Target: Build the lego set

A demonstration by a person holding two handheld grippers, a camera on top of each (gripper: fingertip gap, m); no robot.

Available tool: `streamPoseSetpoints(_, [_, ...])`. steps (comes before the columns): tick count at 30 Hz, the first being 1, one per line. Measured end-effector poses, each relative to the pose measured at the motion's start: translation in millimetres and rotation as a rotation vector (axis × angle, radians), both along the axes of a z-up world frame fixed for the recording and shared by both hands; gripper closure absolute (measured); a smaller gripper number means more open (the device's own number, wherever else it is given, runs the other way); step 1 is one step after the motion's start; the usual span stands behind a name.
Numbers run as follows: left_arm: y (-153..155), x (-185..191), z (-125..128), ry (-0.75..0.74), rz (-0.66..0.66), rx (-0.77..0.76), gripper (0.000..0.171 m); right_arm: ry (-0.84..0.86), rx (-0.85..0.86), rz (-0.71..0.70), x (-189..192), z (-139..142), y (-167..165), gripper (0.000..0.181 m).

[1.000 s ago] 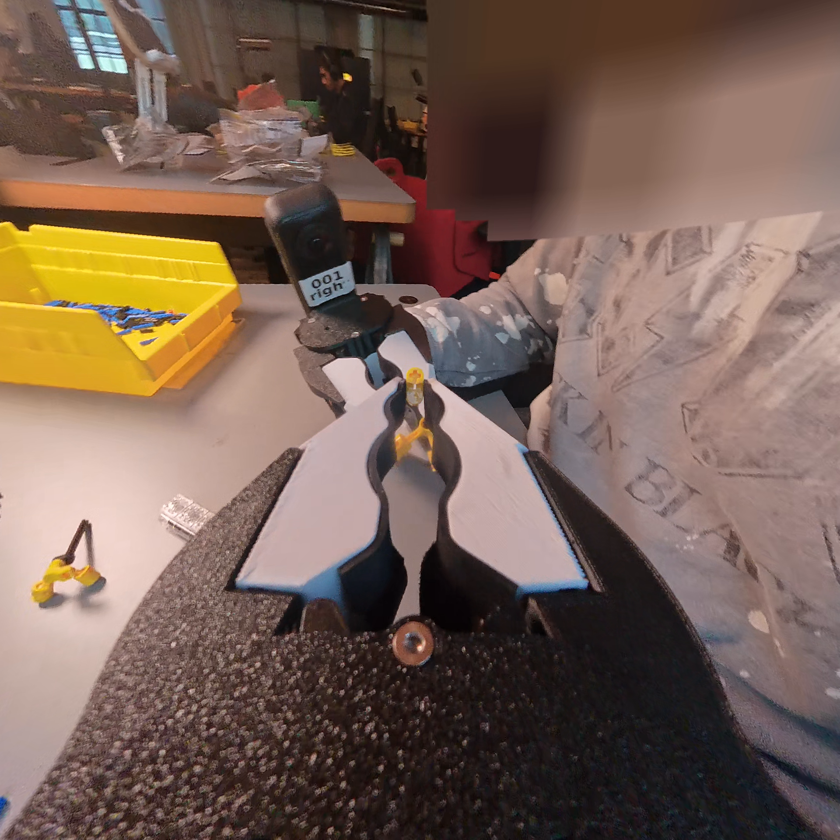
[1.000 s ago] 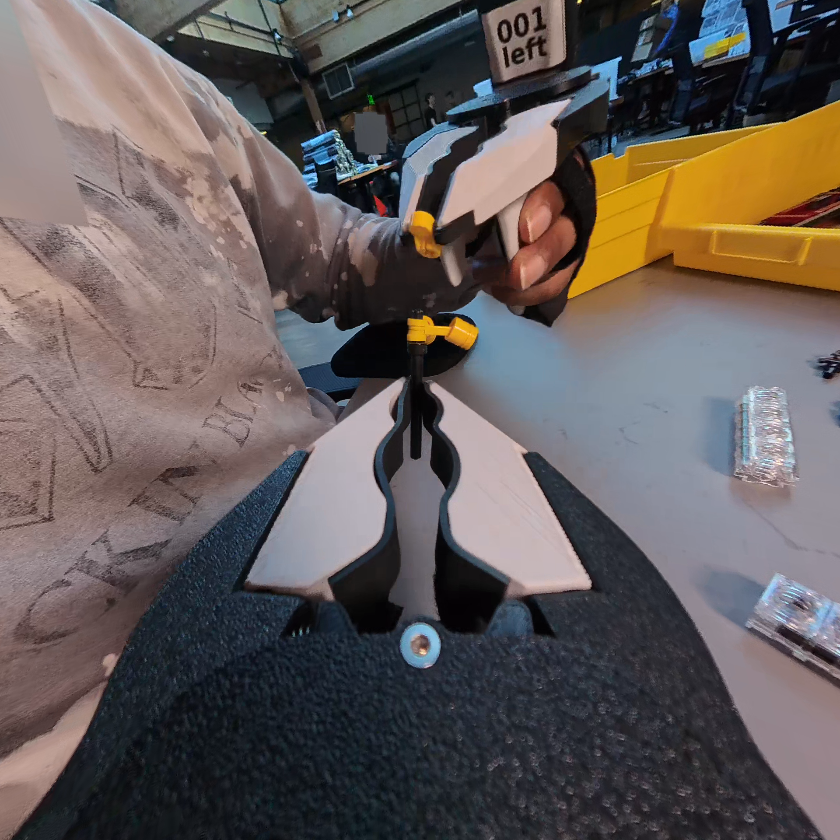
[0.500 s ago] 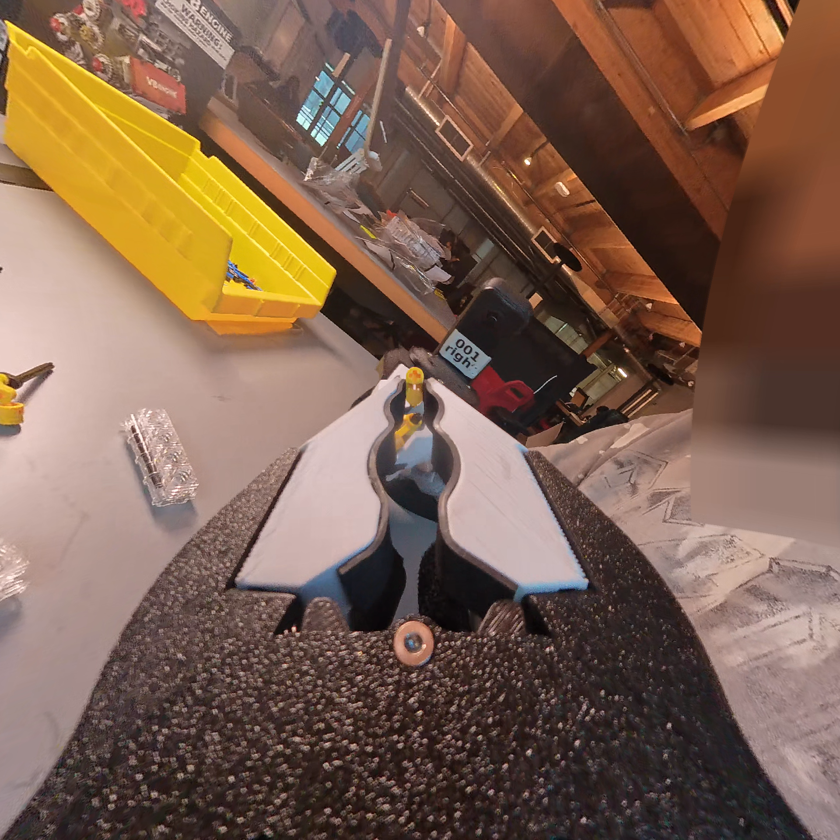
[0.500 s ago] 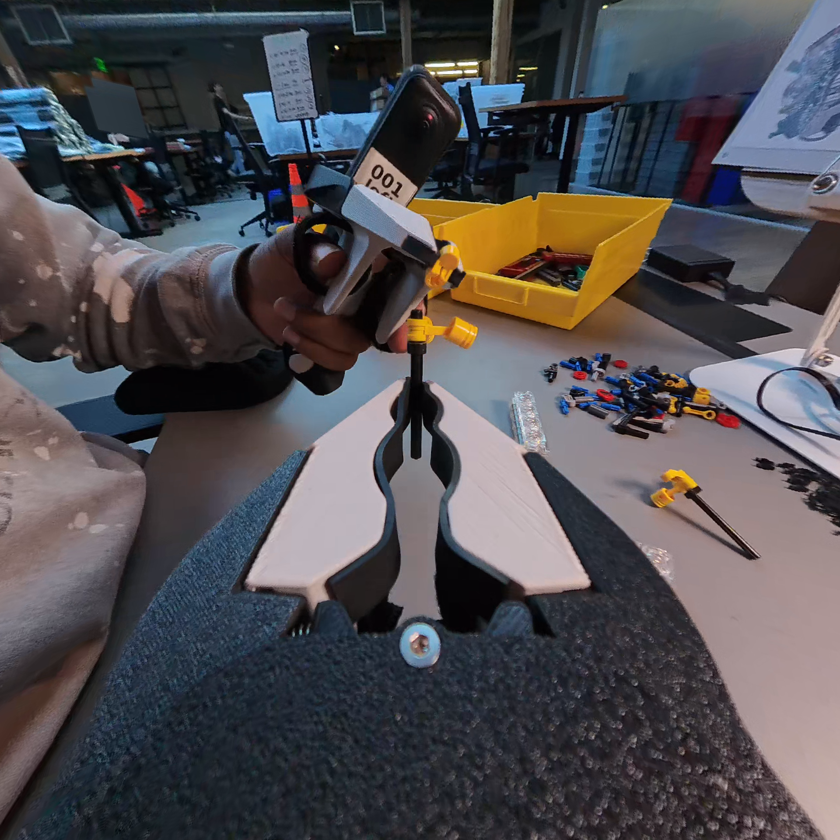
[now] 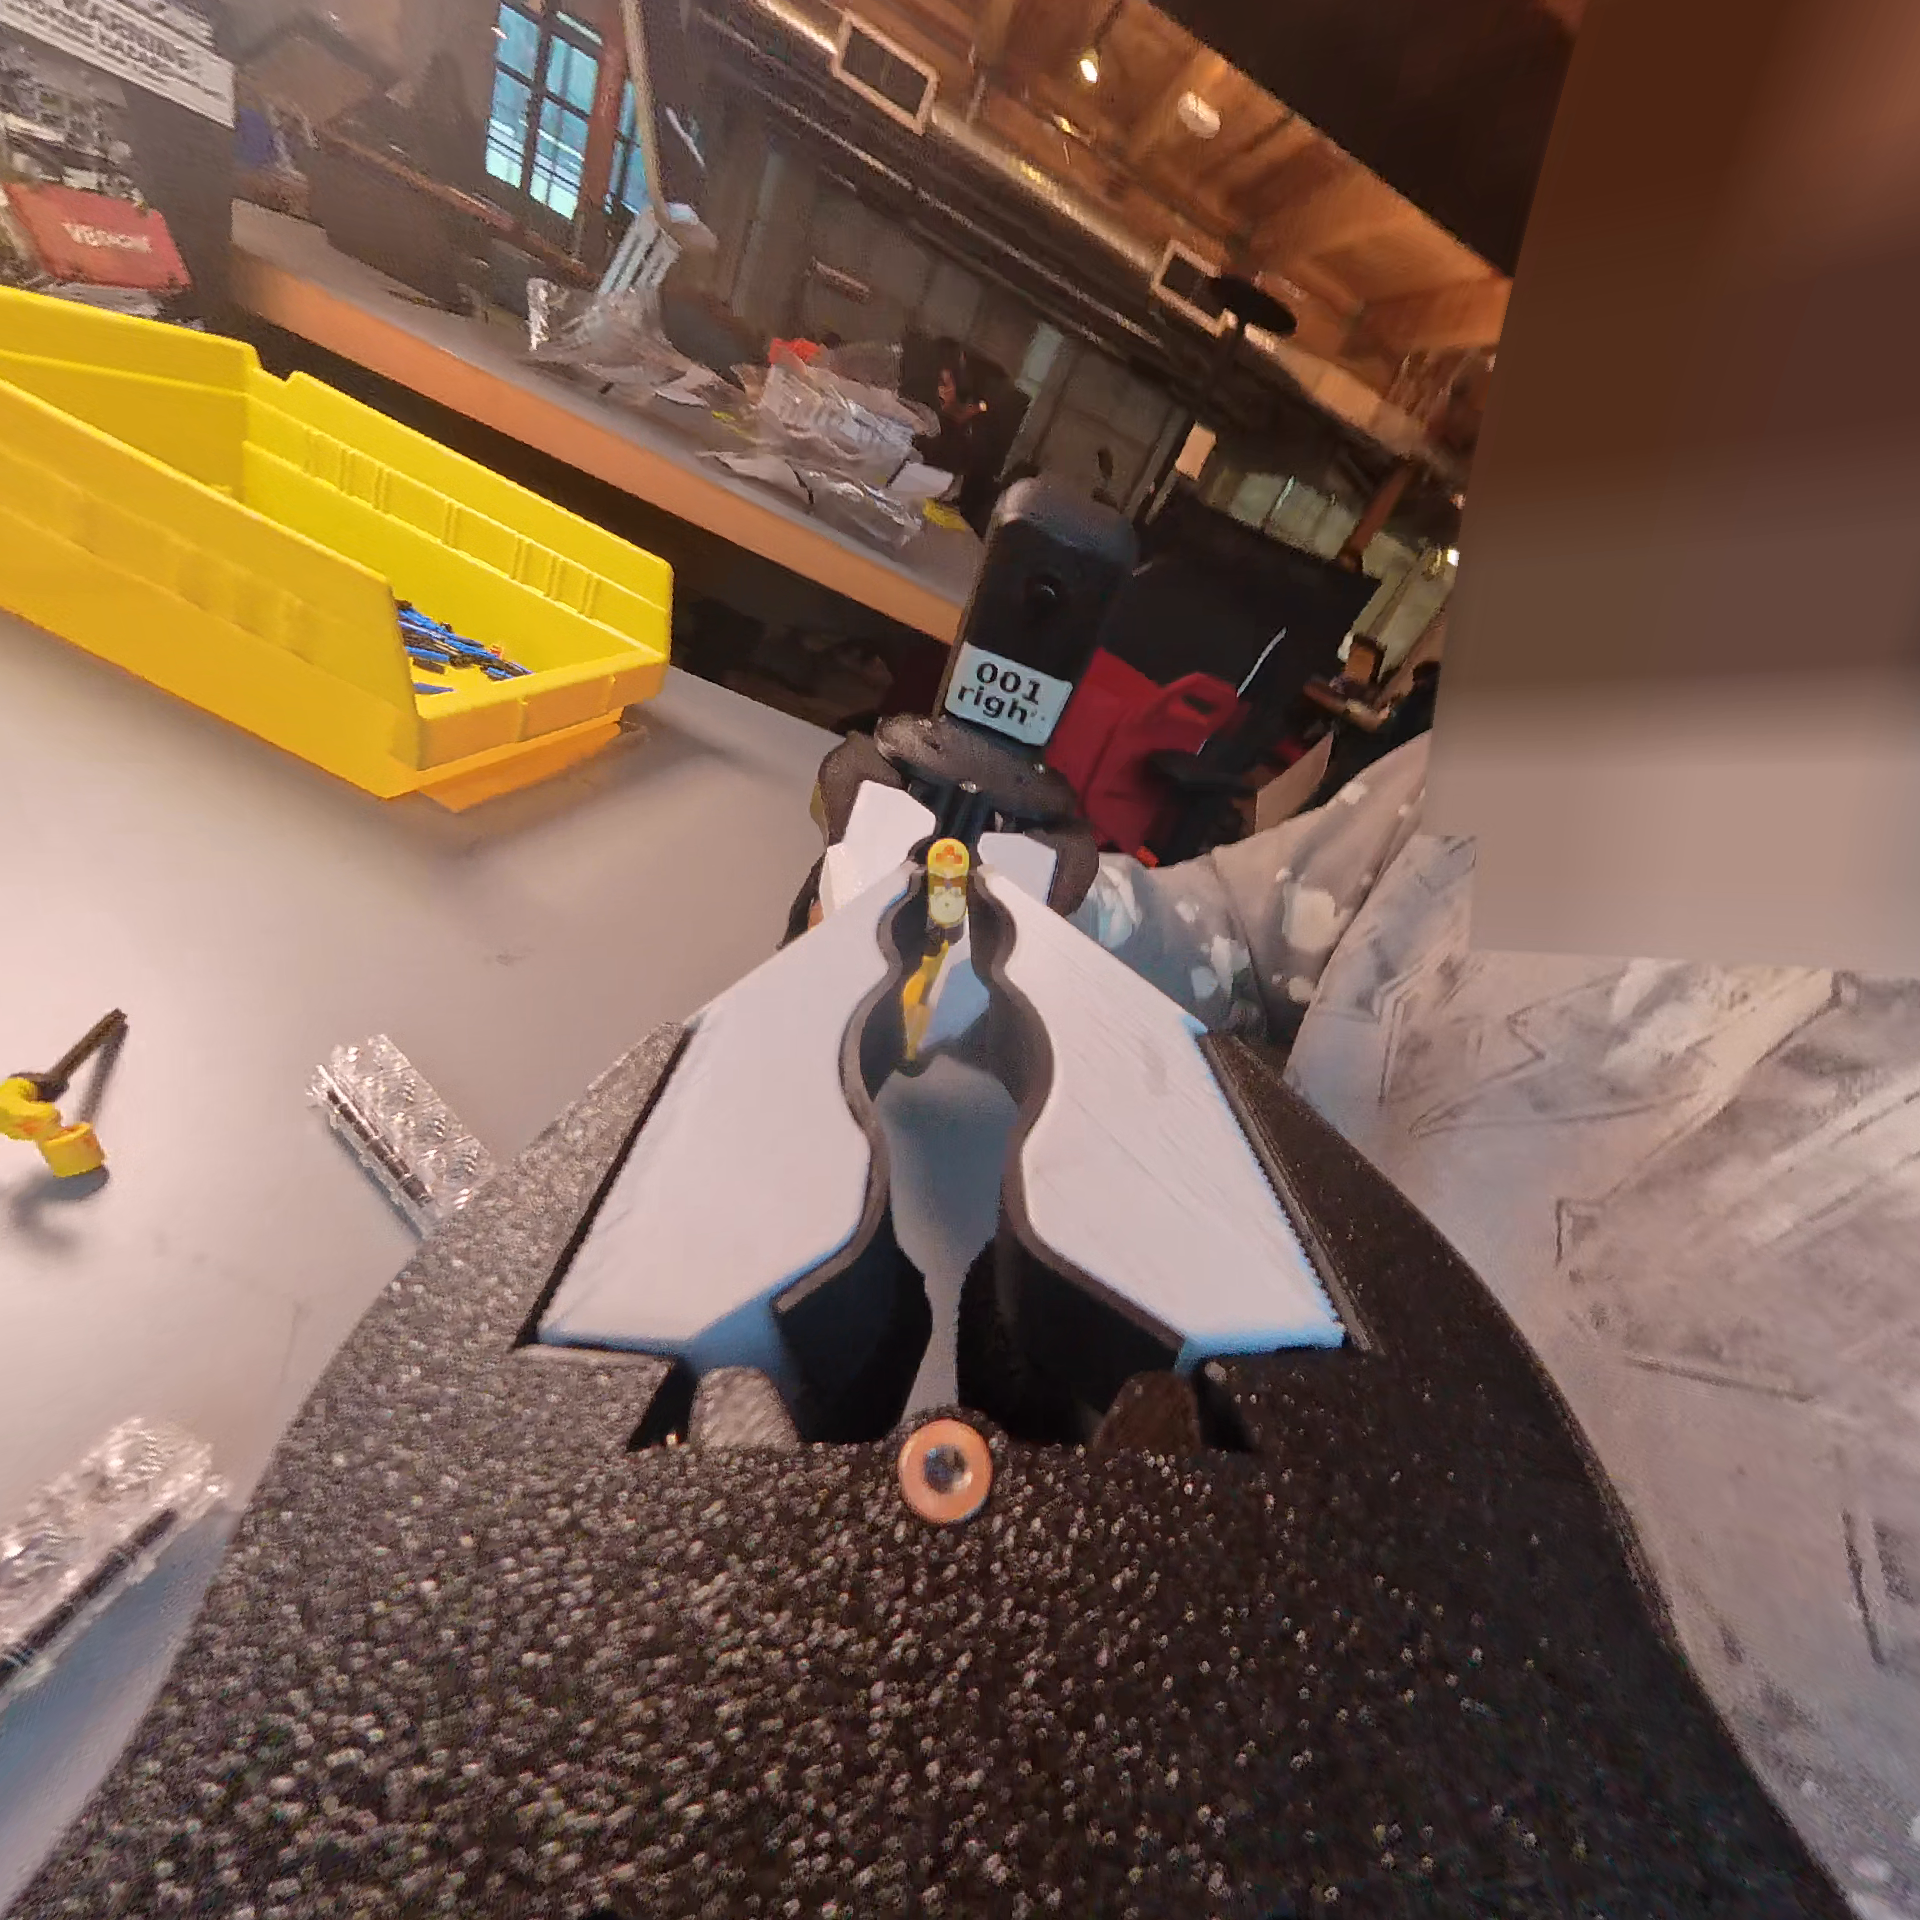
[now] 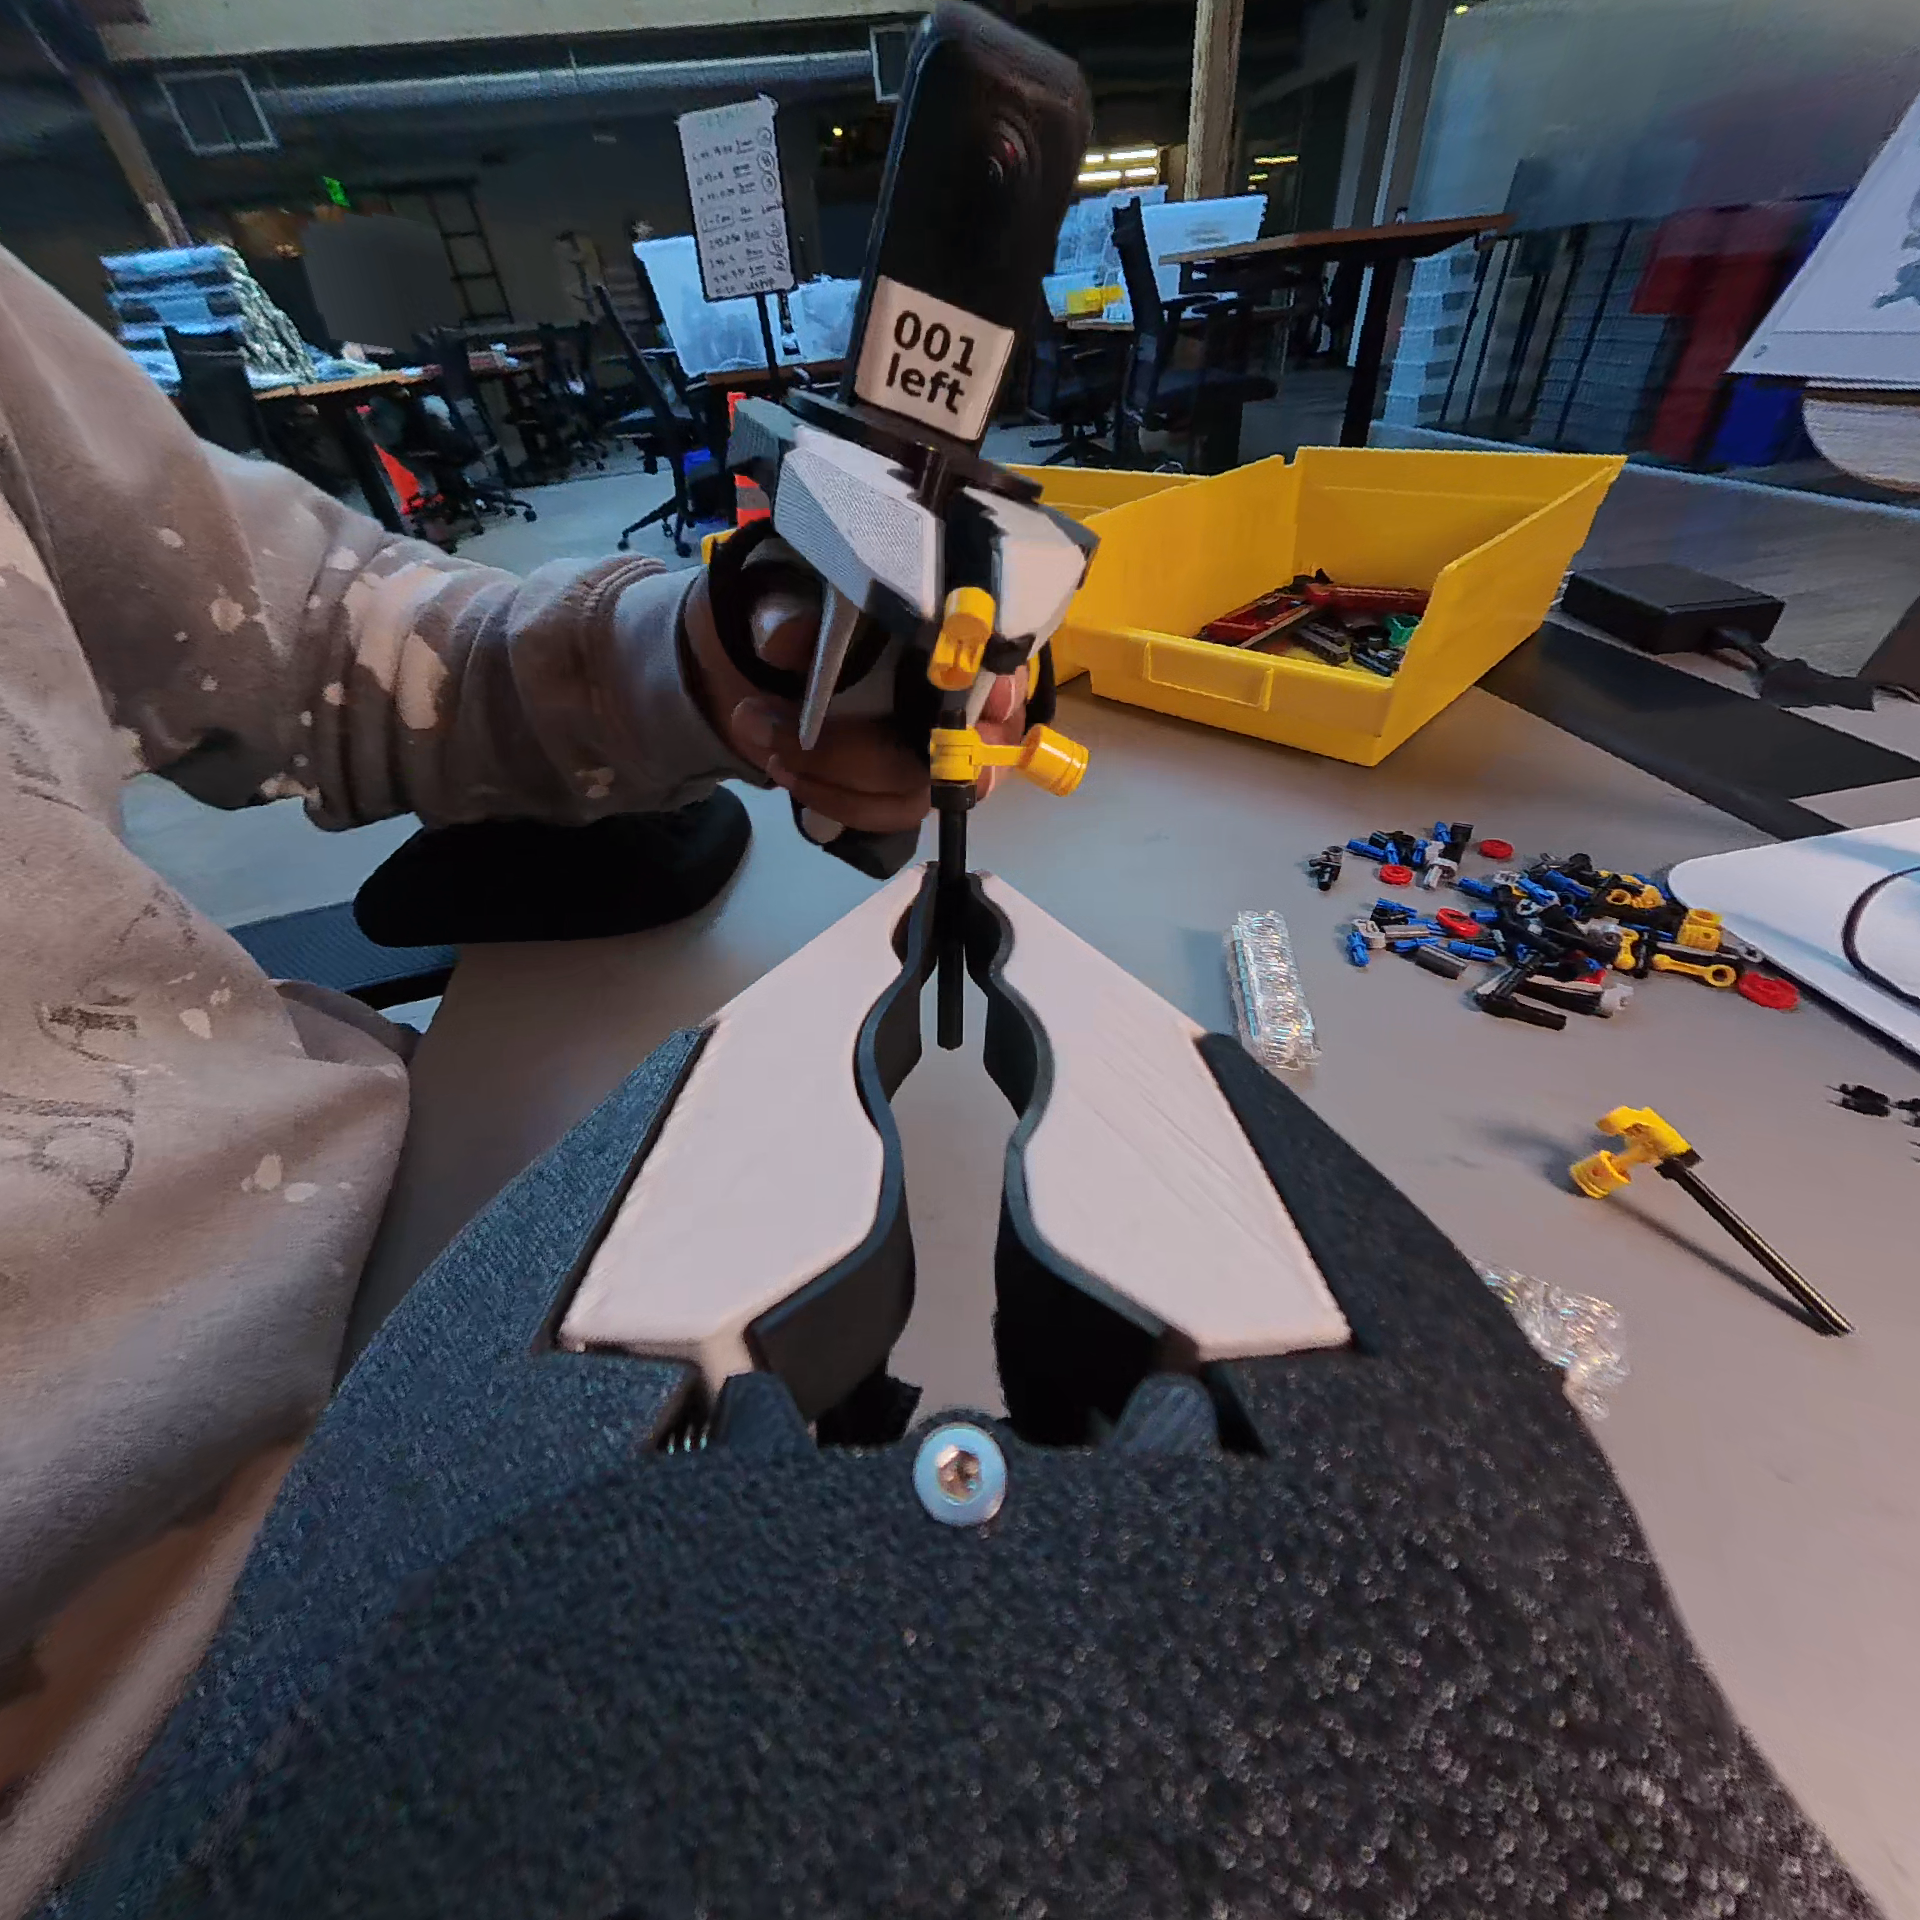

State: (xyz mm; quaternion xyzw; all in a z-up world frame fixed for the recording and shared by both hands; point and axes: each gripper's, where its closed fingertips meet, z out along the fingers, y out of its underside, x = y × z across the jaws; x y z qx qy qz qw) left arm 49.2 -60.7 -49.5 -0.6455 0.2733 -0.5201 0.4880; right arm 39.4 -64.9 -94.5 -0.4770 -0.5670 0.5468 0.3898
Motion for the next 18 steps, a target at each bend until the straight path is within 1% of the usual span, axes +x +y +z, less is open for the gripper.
streamPoseSetpoints(3, [-14, 3, -2, 0.151, -0.097, 0.143, 0.164, -0.009, -0.016, 0.074, 1, -1, -12, 0.178])
streamPoseSetpoints(6, [-31, 5, 3, 0.225, -0.249, 0.241, 0.164, -0.009, -0.069, 0.216, 6, 1, -34, 0.178])
streamPoseSetpoints(9, [-48, 9, 8, 0.250, -0.413, 0.286, 0.164, -0.008, -0.142, 0.357, 12, 3, -55, 0.178])
streamPoseSetpoints(12, [-60, 14, 5, 0.275, -0.548, 0.288, 0.164, 0.022, -0.267, 0.492, 21, 12, -69, 0.178])
streamPoseSetpoints(15, [-68, 21, 4, 0.279, -0.640, 0.295, 0.164, 0.045, -0.347, 0.590, 30, 18, -74, 0.179])
streamPoseSetpoints(18, [-72, 27, 6, 0.268, -0.688, 0.313, 0.164, 0.052, -0.382, 0.644, 34, 19, -78, 0.179])
